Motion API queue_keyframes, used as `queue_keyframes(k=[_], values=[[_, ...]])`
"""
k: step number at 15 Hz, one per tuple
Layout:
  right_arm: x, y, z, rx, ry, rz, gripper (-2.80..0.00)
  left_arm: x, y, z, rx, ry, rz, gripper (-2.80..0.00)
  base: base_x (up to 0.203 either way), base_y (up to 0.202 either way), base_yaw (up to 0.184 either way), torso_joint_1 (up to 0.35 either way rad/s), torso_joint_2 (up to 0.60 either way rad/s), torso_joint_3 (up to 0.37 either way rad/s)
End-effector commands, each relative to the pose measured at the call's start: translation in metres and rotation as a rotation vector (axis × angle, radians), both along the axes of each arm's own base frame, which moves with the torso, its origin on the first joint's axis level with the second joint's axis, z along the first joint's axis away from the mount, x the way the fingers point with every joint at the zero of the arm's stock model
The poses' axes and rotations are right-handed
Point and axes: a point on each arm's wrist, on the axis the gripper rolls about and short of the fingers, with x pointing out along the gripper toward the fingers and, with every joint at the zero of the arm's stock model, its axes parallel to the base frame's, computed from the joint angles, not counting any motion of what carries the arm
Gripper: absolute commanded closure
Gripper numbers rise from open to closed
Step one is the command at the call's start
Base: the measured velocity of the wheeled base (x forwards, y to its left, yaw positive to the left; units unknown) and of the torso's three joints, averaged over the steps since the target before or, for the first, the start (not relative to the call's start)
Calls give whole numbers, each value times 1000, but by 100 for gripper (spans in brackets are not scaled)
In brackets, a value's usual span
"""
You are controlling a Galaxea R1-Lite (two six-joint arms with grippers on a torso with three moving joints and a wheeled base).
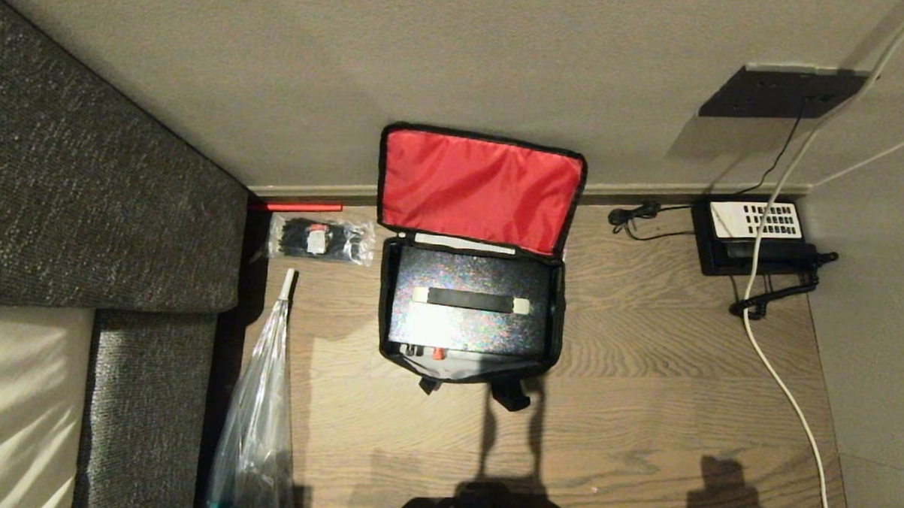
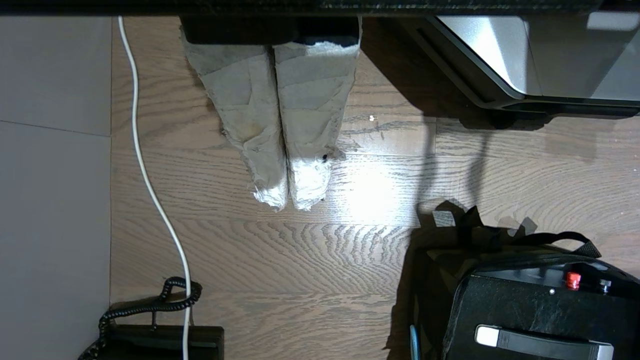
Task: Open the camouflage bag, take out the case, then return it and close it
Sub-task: Grip the handle
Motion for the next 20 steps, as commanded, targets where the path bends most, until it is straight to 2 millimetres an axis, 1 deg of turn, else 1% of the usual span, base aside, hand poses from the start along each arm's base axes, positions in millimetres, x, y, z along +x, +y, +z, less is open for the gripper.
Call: queue_keyframes(k=[1, 20], values=[[0, 0, 0, 0, 1, 1, 0, 0, 0, -1, -1, 1, 1, 0, 0, 0, 0, 0, 0, 0], [0, 0, 0, 0, 1, 1, 0, 0, 0, -1, -1, 1, 1, 0, 0, 0, 0, 0, 0, 0]])
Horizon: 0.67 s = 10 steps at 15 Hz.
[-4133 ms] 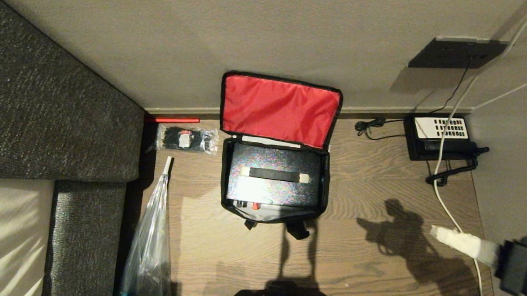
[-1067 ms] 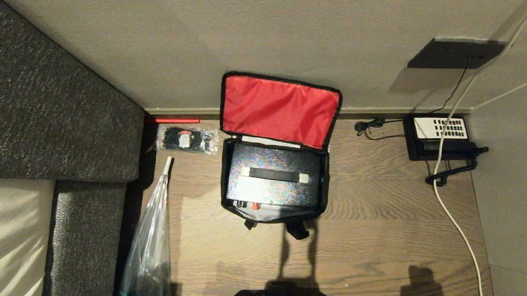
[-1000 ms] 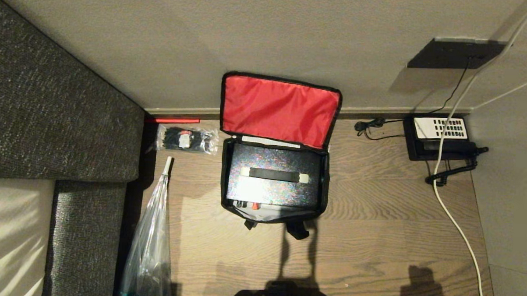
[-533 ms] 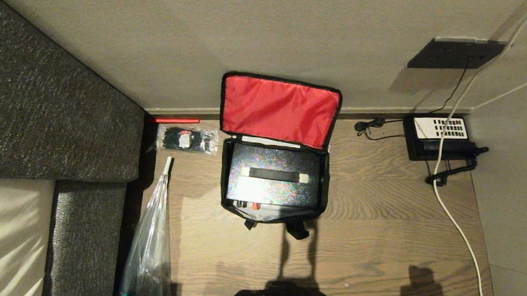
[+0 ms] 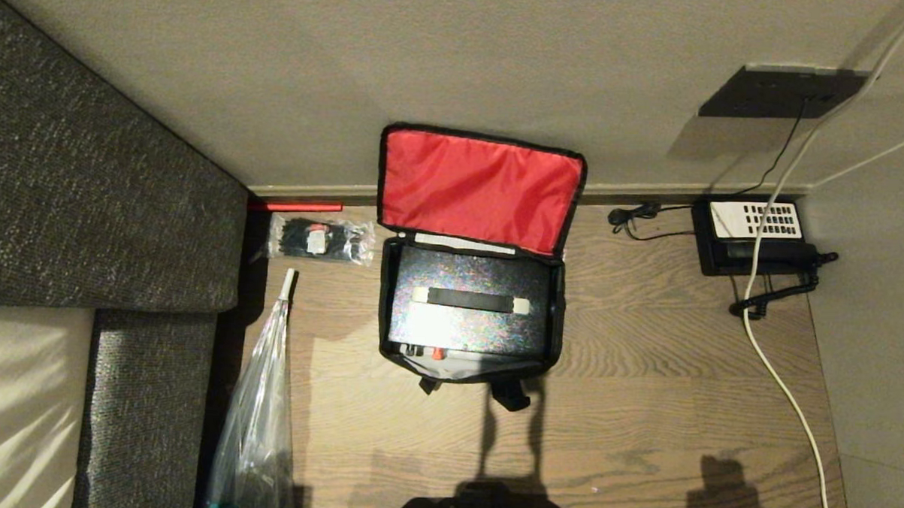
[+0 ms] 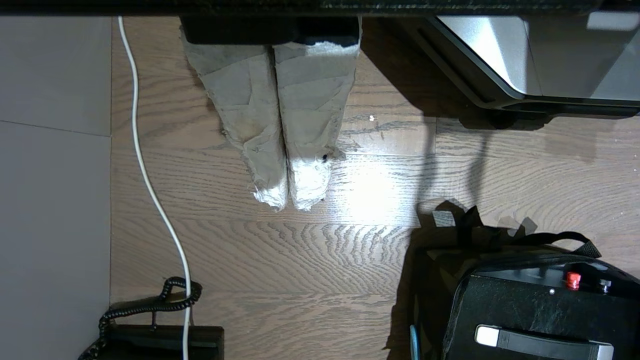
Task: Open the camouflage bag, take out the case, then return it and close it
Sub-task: Grip the handle
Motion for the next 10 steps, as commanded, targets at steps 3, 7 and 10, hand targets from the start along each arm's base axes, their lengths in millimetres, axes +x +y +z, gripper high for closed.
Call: queue_keyframes(k=[3, 7, 10], values=[[0, 0, 0, -1, 0, 1, 0, 0, 0, -1, -1, 1, 1, 0, 0, 0, 0, 0, 0, 0], [0, 0, 0, -1, 0, 1, 0, 0, 0, -1, -1, 1, 1, 0, 0, 0, 0, 0, 0, 0], [0, 0, 0, -1, 0, 1, 0, 0, 0, -1, -1, 1, 1, 0, 0, 0, 0, 0, 0, 0]])
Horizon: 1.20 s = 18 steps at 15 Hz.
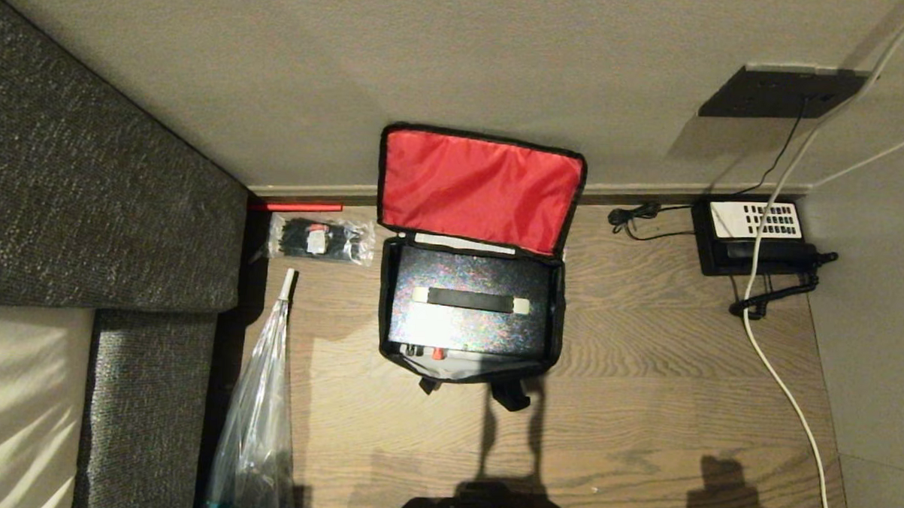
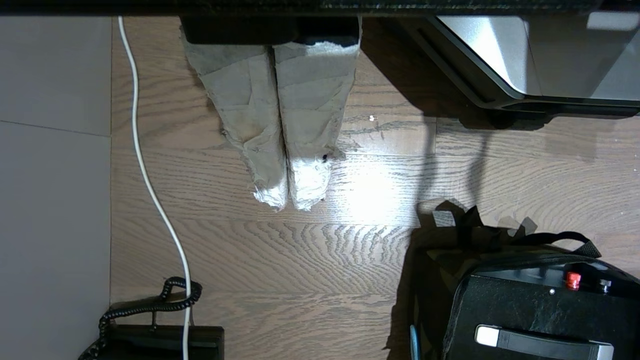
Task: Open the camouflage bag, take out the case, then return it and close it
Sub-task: Grip the handle
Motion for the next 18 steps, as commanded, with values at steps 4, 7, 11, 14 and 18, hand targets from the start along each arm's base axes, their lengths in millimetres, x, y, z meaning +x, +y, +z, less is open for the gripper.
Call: queue_keyframes(k=[4, 7, 11, 14, 18], values=[[0, 0, 0, -1, -1, 1, 0, 0, 0, -1, 0, 1, 1, 0, 0, 0, 0, 0, 0, 0], [0, 0, 0, -1, -1, 1, 0, 0, 0, -1, 0, 1, 1, 0, 0, 0, 0, 0, 0, 0], [0, 0, 0, -1, -1, 1, 0, 0, 0, -1, 0, 1, 1, 0, 0, 0, 0, 0, 0, 0], [0, 0, 0, -1, -1, 1, 0, 0, 0, -1, 0, 1, 1, 0, 0, 0, 0, 0, 0, 0], [0, 0, 0, -1, -1, 1, 0, 0, 0, -1, 0, 1, 1, 0, 0, 0, 0, 0, 0, 0]])
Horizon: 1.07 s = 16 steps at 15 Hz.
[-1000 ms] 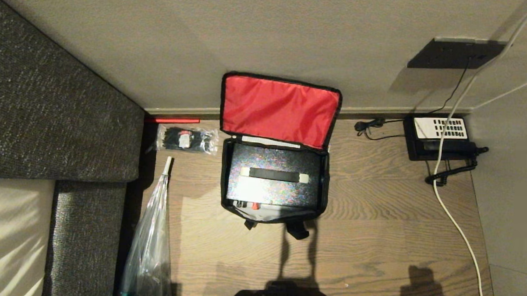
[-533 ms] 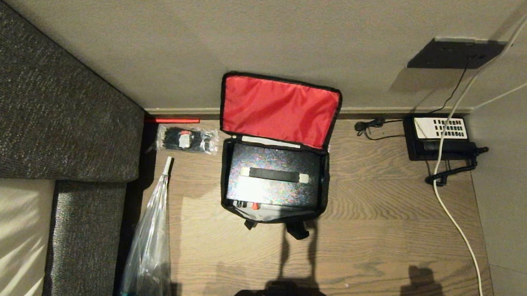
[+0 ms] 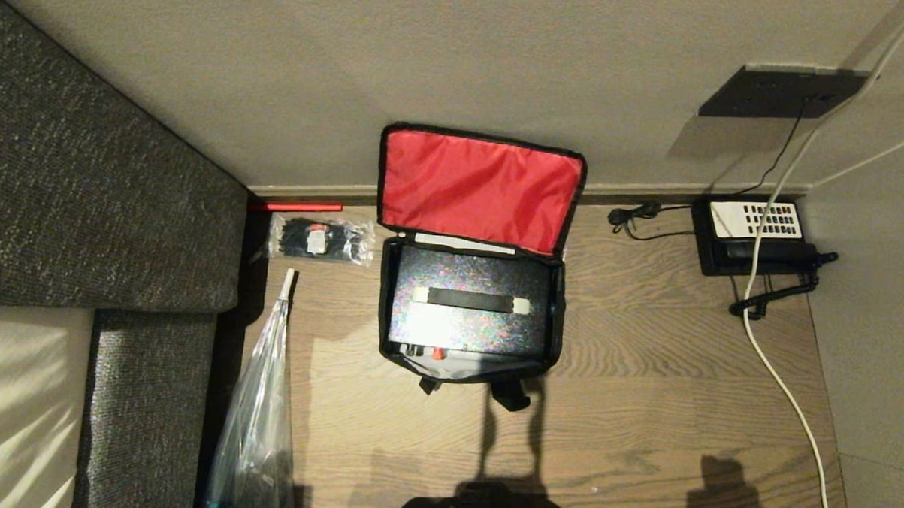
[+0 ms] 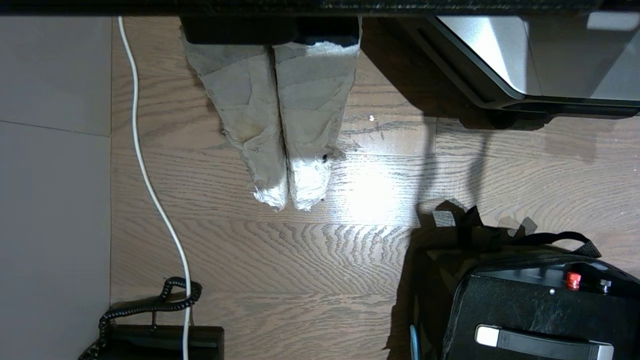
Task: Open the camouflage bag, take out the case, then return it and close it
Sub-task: Grip the handle
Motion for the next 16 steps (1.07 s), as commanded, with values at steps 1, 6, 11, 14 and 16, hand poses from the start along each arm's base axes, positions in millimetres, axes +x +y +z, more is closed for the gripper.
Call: queue_keyframes(k=[1, 6, 11, 14, 16], values=[[0, 0, 0, 0, -1, 1, 0, 0, 0, -1, 0, 1, 1, 0, 0, 0, 0, 0, 0, 0], [0, 0, 0, 0, -1, 2, 0, 0, 0, -1, 0, 1, 1, 0, 0, 0, 0, 0, 0, 0], [-1, 0, -1, 2, 19, 1, 0, 0, 0, -1, 0, 1, 1, 0, 0, 0, 0, 0, 0, 0], [-1, 0, -1, 1, 23, 1, 0, 0, 0, -1, 0, 1, 1, 0, 0, 0, 0, 0, 0, 0], [-1, 0, -2, 1, 37, 2, 0, 0, 0, -1, 0, 1, 1, 0, 0, 0, 0, 0, 0, 0]])
